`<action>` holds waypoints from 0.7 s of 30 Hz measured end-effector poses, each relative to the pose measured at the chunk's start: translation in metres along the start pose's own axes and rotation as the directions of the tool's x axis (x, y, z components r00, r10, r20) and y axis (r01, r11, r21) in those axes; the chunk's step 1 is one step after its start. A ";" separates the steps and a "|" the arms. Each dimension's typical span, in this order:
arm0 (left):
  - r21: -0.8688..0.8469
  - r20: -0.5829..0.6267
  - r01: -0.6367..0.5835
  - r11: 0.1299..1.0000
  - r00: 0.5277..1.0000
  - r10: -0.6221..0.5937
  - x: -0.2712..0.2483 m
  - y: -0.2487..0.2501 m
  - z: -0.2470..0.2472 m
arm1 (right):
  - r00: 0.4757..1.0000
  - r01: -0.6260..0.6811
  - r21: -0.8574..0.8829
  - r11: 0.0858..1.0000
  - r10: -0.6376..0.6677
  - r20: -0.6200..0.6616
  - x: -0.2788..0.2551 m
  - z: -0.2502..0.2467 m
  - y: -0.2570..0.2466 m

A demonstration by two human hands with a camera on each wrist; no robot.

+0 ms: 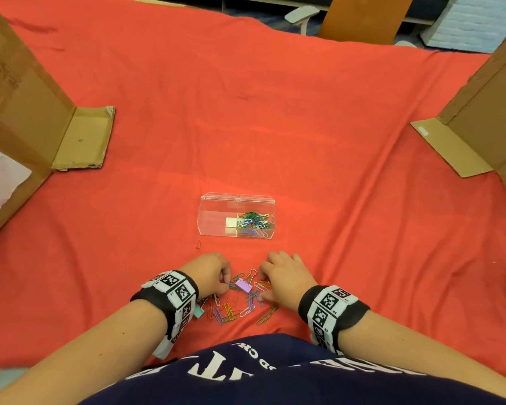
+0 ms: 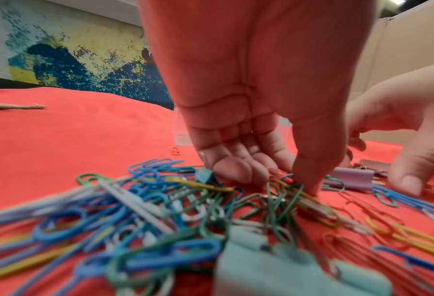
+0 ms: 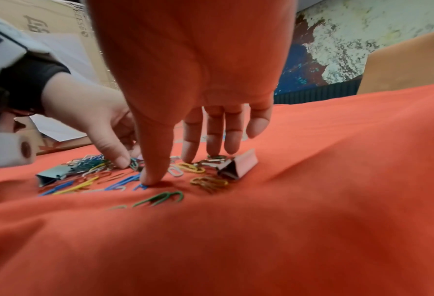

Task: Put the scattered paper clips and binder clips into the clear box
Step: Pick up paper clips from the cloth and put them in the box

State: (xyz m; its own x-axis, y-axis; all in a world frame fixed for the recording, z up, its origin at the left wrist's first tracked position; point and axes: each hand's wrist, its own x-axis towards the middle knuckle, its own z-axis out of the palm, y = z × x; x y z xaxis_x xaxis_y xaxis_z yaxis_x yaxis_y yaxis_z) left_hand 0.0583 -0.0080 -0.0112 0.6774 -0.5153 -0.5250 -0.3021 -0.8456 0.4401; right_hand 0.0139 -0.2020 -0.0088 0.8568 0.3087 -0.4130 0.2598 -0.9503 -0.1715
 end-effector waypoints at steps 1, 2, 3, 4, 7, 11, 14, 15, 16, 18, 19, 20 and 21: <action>0.003 0.002 -0.001 1.000 1.000 0.001 0.000 0.000 -0.001 | 1.000 -0.005 0.007 1.000 0.005 0.012 0.001 0.000 -0.002; 0.000 0.007 0.000 1.000 1.000 0.000 0.000 0.000 -0.002 | 1.000 -0.013 0.025 1.000 0.013 0.024 0.003 0.000 -0.004; -0.007 0.017 0.002 1.000 1.000 -0.002 0.001 -0.001 -0.003 | 0.999 -0.022 0.051 0.998 0.021 0.028 0.003 0.001 -0.004; -0.018 0.030 0.005 1.000 1.000 -0.005 0.002 -0.002 -0.004 | 0.999 -0.028 0.069 0.997 0.026 0.025 0.004 0.001 -0.005; -0.069 0.048 0.010 0.998 0.999 -0.007 0.003 -0.005 -0.012 | 1.000 -0.028 0.070 0.997 0.028 -0.002 0.005 0.002 -0.002; -0.175 -0.051 -0.021 0.984 0.999 0.012 0.003 -0.005 -0.031 | 0.999 -0.042 0.212 0.976 0.046 -0.013 0.007 -0.008 0.004; -0.288 -0.214 -0.060 0.956 0.977 -0.003 0.007 0.002 -0.043 | 0.983 -0.112 0.473 0.874 0.168 -0.079 0.012 -0.023 0.009; -0.321 -0.271 -0.078 0.944 0.962 -0.013 0.010 0.006 -0.046 | 0.969 -0.126 0.542 0.831 0.220 -0.112 0.016 -0.029 0.011; -0.342 -0.325 -0.099 0.934 0.946 -0.019 0.013 0.010 -0.050 | 0.953 -0.130 0.585 0.801 0.263 -0.148 0.020 -0.035 0.012; -0.348 -0.411 -0.137 0.928 0.912 -0.019 0.019 0.019 -0.056 | 0.928 -0.117 0.637 0.762 0.313 -0.203 0.028 -0.046 0.014; -0.344 -0.442 -0.147 0.927 0.897 -0.022 0.023 0.023 -0.059 | 0.919 -0.110 0.653 0.749 0.327 -0.219 0.033 -0.051 0.015; -0.343 -0.466 -0.148 0.928 0.884 -0.031 0.027 0.026 -0.062 | 0.912 -0.105 0.664 0.740 0.338 -0.232 0.037 -0.056 0.015; -0.345 -0.483 -0.145 0.927 0.875 -0.043 0.031 0.029 -0.063 | 0.906 -0.109 0.666 0.738 0.349 -0.239 0.041 -0.058 0.016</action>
State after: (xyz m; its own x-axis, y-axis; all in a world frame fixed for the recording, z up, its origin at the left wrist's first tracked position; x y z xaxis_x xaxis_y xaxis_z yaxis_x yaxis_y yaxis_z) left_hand 0.1130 -0.0395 0.0310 0.9294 -0.3470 -0.1262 -0.1469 -0.6611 0.7358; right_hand 0.0791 -0.2066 0.0238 0.9735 -0.0616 -0.2204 -0.1983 -0.7081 -0.6777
